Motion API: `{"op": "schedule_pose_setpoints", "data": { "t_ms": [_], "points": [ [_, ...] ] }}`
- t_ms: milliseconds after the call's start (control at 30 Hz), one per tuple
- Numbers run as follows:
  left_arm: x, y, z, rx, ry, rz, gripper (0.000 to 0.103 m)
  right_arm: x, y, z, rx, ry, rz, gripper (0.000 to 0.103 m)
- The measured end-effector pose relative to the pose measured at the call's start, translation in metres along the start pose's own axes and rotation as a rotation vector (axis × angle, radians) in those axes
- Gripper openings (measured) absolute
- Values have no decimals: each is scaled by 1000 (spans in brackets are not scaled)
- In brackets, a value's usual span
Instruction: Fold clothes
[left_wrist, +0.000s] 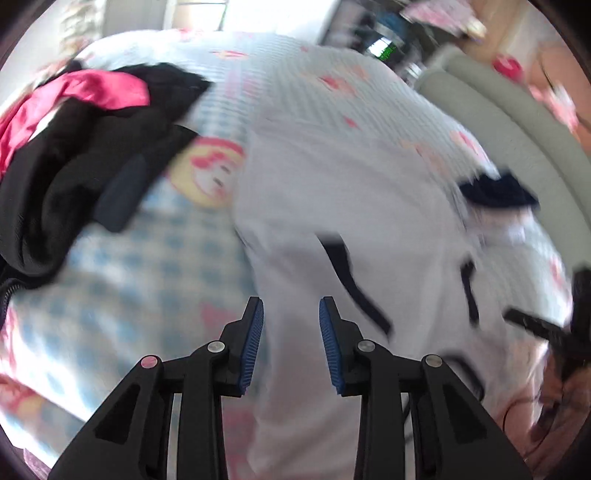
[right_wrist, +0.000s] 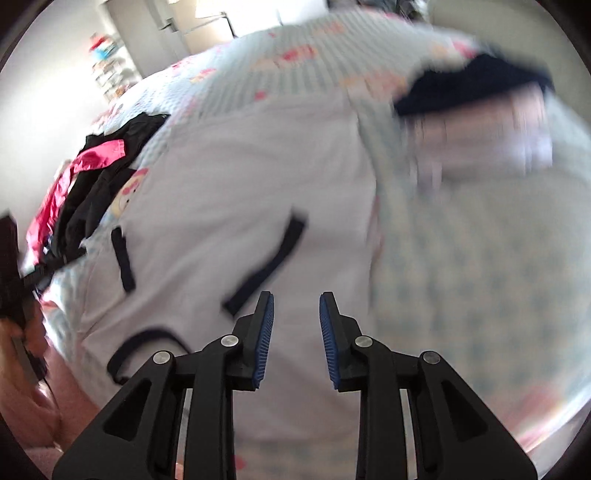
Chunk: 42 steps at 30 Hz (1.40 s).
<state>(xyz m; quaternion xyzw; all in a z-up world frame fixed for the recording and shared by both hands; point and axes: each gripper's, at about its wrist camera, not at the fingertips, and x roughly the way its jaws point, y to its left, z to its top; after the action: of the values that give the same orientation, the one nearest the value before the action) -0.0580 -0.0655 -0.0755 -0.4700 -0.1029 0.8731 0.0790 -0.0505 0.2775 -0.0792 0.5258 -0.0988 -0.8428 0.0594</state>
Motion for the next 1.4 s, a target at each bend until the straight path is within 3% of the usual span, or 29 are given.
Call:
{"op": "schedule_pose_setpoints", "data": {
  "t_ms": [100,200,267,333,433,533,633,733,900,1000,1033,1133,1233,1400],
  "points": [
    [-2,-18,-21,91,10,68,32,15,-4,-24,56,28,3,25],
    [6,-9,-40,22,78,153,32,26,1,-40,41,58,-43,25],
    [-15,-7,-49,-23,-28,141,32,18,5,-45,37,37,-42,25],
    [-30,-15,-54,-24,-91,69,32,8,15,-47,6,3,0,25],
    [-18,-34,-57,23,-38,29,32,12,38,-47,-78,11,61,29],
    [0,-54,-69,81,43,39,32,30,47,-48,-90,62,22,29],
    [11,-55,-82,58,175,46,32,40,48,-58,-93,98,-22,29],
    [3,-49,-93,82,221,31,34,37,44,-75,-103,126,-23,29],
    [-21,-30,-86,-18,129,-101,34,17,40,-79,-86,96,58,29],
    [-19,-31,-73,-3,77,-84,35,8,39,-69,-71,40,79,29],
    [-14,-32,-73,4,95,-74,35,13,38,-67,-63,49,71,29],
    [19,-34,-74,-17,267,-34,33,30,30,-68,-33,111,41,29],
    [8,-37,-76,33,252,-44,35,21,22,-75,-1,103,81,29],
    [-2,-32,-67,-14,197,-112,35,-11,-12,-77,110,21,78,29]
  ]
}}
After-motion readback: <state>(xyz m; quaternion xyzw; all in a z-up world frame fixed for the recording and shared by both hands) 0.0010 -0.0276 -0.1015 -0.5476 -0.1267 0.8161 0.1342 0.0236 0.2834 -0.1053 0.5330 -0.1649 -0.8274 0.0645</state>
